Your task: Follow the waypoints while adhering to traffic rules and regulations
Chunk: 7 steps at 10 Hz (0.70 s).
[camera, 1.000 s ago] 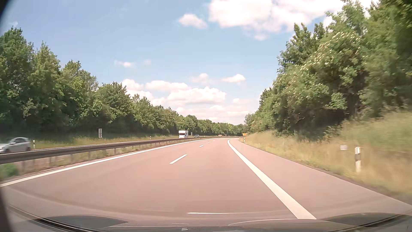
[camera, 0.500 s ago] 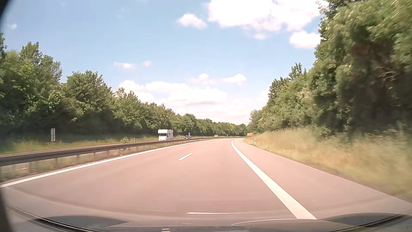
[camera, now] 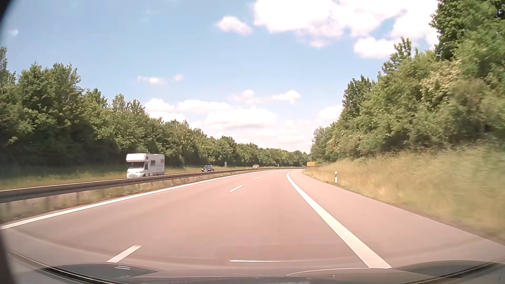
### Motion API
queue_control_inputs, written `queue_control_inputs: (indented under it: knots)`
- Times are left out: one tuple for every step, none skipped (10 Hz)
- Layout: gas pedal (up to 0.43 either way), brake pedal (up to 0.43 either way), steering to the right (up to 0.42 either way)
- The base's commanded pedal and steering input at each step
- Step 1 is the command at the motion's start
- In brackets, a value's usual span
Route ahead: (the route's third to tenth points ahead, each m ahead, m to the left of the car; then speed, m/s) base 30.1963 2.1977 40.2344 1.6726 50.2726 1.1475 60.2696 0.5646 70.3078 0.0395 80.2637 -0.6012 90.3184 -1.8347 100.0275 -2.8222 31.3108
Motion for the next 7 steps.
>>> queue_control_inputs:
  knots:
    - [0.268, 0.012, 0.002]
    - [0.268, 0.012, 0.003]
    - [0.28, 0.012, 0.004]
    - [0.28, 0.012, 0.007]
    - [0.268, 0.012, 0.01]
    - [0.228, 0.012, 0.01]
    - [0.228, 0.012, 0.01]
